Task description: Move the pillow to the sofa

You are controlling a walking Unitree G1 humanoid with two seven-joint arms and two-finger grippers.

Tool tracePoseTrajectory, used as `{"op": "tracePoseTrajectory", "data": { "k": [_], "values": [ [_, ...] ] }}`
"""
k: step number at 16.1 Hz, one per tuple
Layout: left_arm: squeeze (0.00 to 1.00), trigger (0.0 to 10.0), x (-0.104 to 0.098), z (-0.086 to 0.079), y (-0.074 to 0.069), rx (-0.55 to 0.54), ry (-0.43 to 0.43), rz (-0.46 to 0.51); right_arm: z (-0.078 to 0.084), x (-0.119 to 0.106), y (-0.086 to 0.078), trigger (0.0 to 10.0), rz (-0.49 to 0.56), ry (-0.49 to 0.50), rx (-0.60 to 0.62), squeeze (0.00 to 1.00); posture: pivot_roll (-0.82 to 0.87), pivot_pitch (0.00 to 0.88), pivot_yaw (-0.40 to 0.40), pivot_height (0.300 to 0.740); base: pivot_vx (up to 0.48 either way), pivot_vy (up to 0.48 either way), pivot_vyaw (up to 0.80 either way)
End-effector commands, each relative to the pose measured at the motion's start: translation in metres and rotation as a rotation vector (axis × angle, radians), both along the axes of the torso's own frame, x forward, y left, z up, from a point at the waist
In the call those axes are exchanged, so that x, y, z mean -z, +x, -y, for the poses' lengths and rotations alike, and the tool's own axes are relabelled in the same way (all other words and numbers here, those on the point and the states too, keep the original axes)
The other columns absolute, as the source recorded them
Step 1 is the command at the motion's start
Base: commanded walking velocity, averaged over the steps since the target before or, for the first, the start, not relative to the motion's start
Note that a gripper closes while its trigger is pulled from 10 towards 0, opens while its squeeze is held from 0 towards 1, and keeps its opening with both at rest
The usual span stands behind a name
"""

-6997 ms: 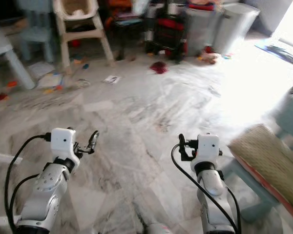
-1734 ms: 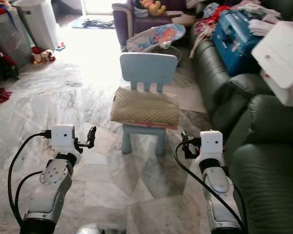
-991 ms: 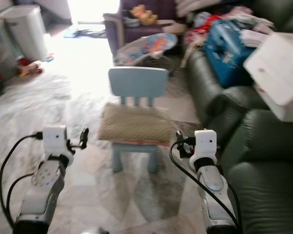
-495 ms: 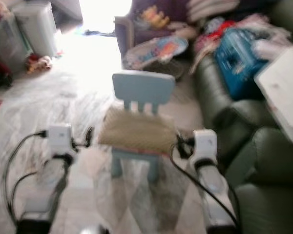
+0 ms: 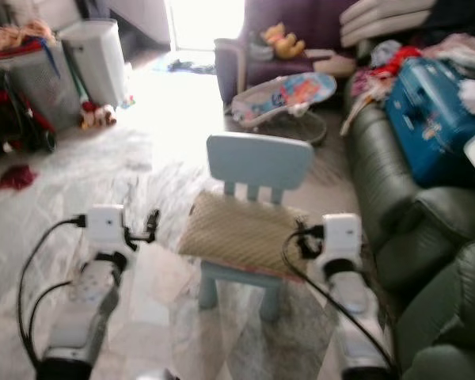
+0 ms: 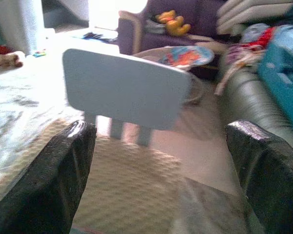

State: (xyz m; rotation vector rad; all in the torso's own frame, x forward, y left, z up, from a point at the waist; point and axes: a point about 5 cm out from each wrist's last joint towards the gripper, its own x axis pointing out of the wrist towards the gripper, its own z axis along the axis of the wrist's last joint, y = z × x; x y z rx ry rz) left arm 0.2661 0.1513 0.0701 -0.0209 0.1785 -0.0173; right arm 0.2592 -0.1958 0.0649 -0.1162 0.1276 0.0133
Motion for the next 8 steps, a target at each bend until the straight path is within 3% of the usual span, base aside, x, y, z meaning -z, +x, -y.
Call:
{"op": "tracePoseTrajectory", "data": {
  "k": [1,8],
  "values": [
    [0.0,10.0,-0.002,0.0022,0.0034,0.014,-0.001,0.003,0.0042,-0.0046,0.0007,10.0,0.018,-0.008,0.007,0.0,0.0,0.0,-0.01,0.74,0.364,0.255,0.0],
    [0.0,10.0,-0.0033,0.0092,0.0028,0.04,-0.004,0.008,-0.0026,-0.0041,0.0025,10.0,0.016,0.0,-0.006,0.0,0.01,0.0,-0.039,0.74,0.441,0.0,0.0]
  ]
}}
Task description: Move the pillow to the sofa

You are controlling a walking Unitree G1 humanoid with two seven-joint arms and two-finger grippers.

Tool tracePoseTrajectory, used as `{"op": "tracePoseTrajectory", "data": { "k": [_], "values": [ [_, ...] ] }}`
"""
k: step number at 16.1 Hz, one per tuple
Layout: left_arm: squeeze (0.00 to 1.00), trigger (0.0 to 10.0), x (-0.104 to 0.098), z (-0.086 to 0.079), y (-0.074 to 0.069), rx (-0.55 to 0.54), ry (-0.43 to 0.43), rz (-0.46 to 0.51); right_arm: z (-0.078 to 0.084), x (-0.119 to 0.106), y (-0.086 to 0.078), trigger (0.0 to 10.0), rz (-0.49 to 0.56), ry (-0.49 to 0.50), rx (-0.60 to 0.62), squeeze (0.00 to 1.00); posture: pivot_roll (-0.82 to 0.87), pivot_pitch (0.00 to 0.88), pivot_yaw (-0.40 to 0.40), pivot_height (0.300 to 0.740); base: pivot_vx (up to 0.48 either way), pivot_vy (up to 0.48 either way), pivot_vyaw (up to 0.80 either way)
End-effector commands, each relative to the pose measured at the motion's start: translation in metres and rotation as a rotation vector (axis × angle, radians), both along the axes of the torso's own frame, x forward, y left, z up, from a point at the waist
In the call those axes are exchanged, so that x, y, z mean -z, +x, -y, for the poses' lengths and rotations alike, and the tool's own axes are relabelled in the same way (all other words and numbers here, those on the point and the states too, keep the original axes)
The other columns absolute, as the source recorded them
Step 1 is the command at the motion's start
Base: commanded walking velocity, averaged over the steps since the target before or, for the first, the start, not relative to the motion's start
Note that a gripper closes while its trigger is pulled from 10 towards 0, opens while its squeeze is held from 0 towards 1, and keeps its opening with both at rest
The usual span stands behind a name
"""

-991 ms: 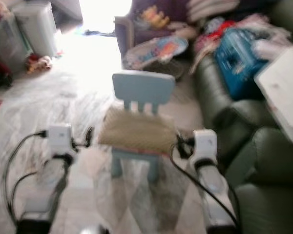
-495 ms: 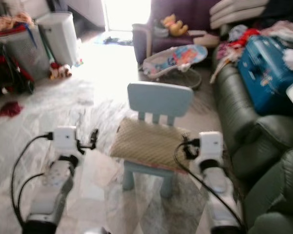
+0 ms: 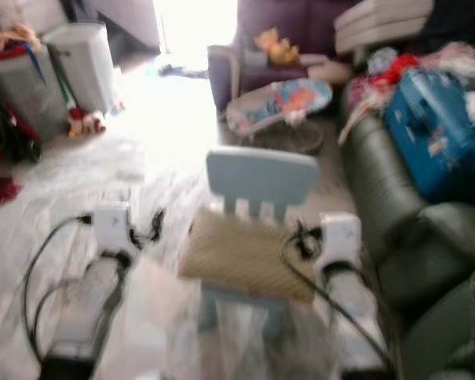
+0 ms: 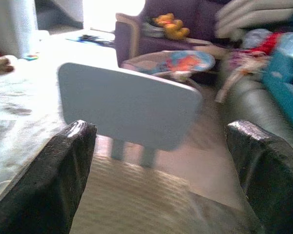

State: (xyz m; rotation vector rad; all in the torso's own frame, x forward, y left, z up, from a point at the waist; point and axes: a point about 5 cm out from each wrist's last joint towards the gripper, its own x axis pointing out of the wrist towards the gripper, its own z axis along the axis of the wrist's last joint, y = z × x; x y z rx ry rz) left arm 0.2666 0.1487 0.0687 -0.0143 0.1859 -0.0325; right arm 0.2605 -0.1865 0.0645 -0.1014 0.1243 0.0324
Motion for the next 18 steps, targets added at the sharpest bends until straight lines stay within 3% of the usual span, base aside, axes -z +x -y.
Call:
{"op": "tracePoseTrajectory", "data": {
  "k": [1,3,8,13,18],
  "values": [
    [0.0,10.0,-0.004,0.008,0.0,0.03,-0.007,0.016,0.005,-0.003,0.001,10.0,0.009,-0.014,0.007,0.0,0.01,0.0,-0.045,0.74,0.416,0.0,0.0],
    [0.0,10.0,-0.002,0.008,-0.003,-0.012,-0.038,-0.001,-0.005,-0.003,0.004,10.0,0.003,0.0,-0.03,0.0,0.02,0.0,-0.056,0.74,0.336,-0.161,0.0],
    [0.0,10.0,-0.006,0.008,-0.007,0.022,-0.026,0.006,-0.018,-0.006,0.009,10.0,0.015,0.027,-0.037,0.0,0.03,0.0,-0.051,0.74,0.0,0.0,0.0],
    [0.0,10.0,-0.003,0.005,-0.005,0.001,-0.034,-0.012,-0.014,-0.003,0.005,10.0,-0.013,0.035,-0.024,0.0,0.02,0.0,-0.058,0.74,0.0,0.0,0.0],
    [0.0,10.0,-0.009,0.003,0.002,-0.02,-0.041,0.009,-0.009,-0.009,0.009,10.0,0.0,0.029,-0.011,0.0,0.02,0.0,-0.055,0.74,0.0,0.0,-0.8]
  ]
}}
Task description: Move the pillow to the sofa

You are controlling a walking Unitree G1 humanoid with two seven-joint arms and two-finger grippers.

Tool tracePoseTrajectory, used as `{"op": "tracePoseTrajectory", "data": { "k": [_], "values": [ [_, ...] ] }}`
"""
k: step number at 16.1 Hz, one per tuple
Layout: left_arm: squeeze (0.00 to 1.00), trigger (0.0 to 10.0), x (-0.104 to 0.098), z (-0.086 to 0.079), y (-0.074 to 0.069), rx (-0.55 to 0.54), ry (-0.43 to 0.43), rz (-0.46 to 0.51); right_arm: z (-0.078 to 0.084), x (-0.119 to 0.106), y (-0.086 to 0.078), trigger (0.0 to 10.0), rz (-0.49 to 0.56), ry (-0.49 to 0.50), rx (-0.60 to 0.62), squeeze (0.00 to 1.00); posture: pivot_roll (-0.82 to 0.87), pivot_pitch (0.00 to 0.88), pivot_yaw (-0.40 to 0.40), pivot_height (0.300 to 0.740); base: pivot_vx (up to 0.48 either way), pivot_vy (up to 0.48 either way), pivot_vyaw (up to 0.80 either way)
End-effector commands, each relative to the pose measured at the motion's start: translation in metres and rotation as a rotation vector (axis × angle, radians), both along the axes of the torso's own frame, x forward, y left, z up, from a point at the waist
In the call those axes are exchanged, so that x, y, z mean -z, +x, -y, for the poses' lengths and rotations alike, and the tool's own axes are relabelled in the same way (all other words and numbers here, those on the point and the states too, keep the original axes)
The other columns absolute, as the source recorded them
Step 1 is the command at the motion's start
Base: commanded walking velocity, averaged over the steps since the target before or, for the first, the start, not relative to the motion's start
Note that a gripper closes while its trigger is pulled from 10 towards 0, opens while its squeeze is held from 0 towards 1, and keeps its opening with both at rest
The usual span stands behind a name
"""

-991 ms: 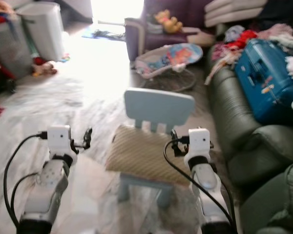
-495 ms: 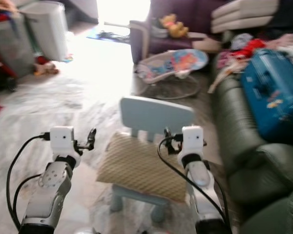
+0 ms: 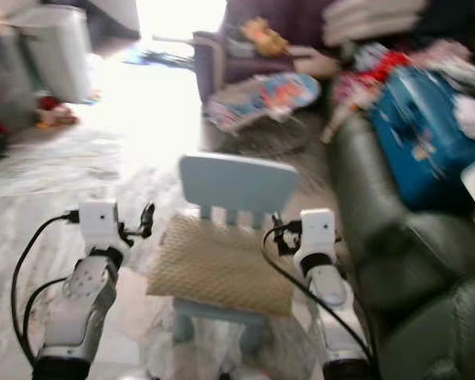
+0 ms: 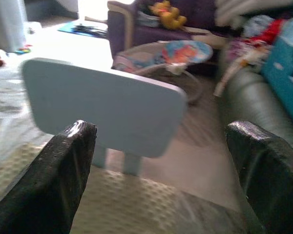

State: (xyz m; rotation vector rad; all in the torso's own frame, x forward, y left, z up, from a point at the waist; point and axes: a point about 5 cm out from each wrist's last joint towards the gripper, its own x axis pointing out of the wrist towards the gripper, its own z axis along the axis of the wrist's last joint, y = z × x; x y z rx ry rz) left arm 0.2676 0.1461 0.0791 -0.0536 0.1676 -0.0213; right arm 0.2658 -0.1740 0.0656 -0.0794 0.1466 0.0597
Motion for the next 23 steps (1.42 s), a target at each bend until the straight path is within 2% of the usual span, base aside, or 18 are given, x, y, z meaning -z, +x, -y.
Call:
{"op": "tracePoseTrajectory", "data": {
  "k": [1,9,14,21,23],
  "values": [
    [0.0,10.0,0.0,0.0,0.0,-0.005,-0.012,-0.006,0.007,-0.008,0.001,10.0,0.021,0.002,0.026,0.0,0.01,0.0,-0.05,0.74,0.0,0.0,-0.8],
    [0.0,10.0,-0.001,-0.006,-0.001,-0.023,0.027,-0.009,0.015,-0.007,-0.007,10.0,0.011,-0.002,0.053,0.0,0.01,0.0,-0.044,0.74,0.0,0.0,-0.78],
    [0.0,10.0,0.001,-0.007,-0.006,-0.003,0.026,-0.028,0.014,-0.007,-0.008,10.0,0.008,-0.009,0.049,0.0,0.02,0.0,-0.043,0.74,0.0,0.0,0.0],
    [0.0,10.0,0.0,-0.006,-0.007,0.007,0.015,-0.029,0.016,-0.006,-0.011,10.0,-0.001,-0.01,0.055,0.0,0.01,0.0,-0.041,0.74,0.0,-0.305,0.0],
    [0.0,10.0,-0.003,-0.007,-0.007,-0.012,-0.018,-0.008,0.016,-0.006,-0.012,10.0,-0.002,-0.011,0.055,0.0,0.01,0.0,-0.043,0.74,0.0,0.0,0.0]
  ]
}}
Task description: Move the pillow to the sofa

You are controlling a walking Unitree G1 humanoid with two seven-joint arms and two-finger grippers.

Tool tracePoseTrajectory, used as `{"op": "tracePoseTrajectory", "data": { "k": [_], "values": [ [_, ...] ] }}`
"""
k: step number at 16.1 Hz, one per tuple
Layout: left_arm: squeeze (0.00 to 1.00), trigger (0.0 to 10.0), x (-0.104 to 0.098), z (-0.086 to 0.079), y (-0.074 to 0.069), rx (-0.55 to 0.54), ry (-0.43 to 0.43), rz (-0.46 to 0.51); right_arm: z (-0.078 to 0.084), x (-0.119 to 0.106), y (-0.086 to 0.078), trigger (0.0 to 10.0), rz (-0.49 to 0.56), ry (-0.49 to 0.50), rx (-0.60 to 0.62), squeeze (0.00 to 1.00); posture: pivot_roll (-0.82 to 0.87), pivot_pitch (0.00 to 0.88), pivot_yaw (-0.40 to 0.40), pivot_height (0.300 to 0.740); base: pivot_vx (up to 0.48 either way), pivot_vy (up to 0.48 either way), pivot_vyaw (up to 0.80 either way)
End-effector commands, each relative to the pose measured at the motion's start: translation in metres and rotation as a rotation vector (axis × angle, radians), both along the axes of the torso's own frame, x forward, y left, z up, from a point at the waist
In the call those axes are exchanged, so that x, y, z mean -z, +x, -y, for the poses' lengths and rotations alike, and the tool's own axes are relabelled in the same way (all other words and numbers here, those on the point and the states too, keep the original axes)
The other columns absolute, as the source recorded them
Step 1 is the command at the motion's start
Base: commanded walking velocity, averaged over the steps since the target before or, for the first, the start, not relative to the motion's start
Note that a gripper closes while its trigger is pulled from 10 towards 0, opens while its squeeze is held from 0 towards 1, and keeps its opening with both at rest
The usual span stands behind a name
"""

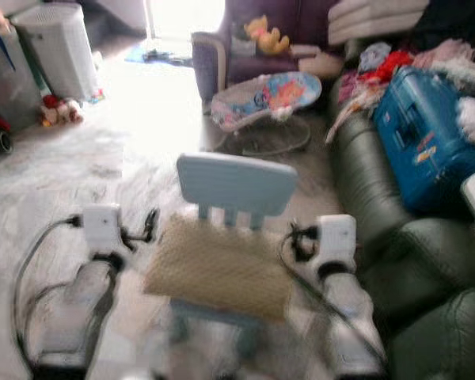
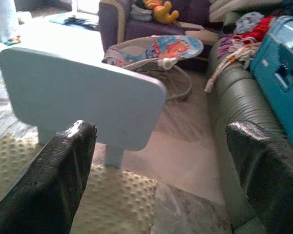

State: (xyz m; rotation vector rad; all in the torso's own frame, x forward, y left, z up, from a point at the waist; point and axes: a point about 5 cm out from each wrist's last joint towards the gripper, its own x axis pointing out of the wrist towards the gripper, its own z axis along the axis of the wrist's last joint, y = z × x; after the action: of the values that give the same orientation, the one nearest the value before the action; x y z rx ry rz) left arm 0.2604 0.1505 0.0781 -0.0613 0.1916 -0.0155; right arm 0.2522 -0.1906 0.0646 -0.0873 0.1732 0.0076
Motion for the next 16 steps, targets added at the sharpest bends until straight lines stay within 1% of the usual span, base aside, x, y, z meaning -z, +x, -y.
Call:
{"op": "tracePoseTrajectory", "data": {
  "k": [1,4,7,10,13,16],
  "values": [
    [0.0,10.0,-0.0044,-0.0048,0.0006,-0.022,0.011,0.017,0.0002,-0.0065,0.0011,10.0,0.02,0.0,0.002,0.0,0.01,0.0,-0.043,0.74,0.0,0.0,0.0],
    [0.0,10.0,-0.0032,-0.0128,0.0018,-0.064,0.013,0.006,0.001,-0.0063,0.0006,10.0,0.017,-0.001,0.001,0.0,0.02,0.0,-0.046,0.74,0.0,0.0,0.0],
    [0.0,10.0,-0.002,-0.0139,0.0009,-0.066,-0.007,-0.011,0.0009,-0.0061,0.0007,10.0,0.015,0.0,0.001,0.0,0.02,0.0,-0.046,0.74,0.0,0.0,0.0],
    [0.0,10.0,-0.002,-0.0142,0.0006,-0.066,-0.003,-0.012,0.001,-0.0057,0.0009,10.0,0.012,0.004,0.003,0.0,0.02,0.0,-0.045,0.74,0.0,0.0,0.0],
    [0.0,10.0,-0.0012,-0.0136,0.0003,-0.061,-0.007,-0.02,0.0005,-0.0054,0.0007,10.0,0.006,0.005,0.001,0.0,0.02,0.0,-0.046,0.74,0.0,0.0,-0.8],
    [0.0,10.0,-0.001,-0.013,0.0004,-0.059,-0.006,-0.028,0.0006,-0.006,0.001,10.0,0.009,0.007,0.0,0.0,0.02,0.0,-0.045,0.74,0.0,0.0,-0.51]
  ]
}}
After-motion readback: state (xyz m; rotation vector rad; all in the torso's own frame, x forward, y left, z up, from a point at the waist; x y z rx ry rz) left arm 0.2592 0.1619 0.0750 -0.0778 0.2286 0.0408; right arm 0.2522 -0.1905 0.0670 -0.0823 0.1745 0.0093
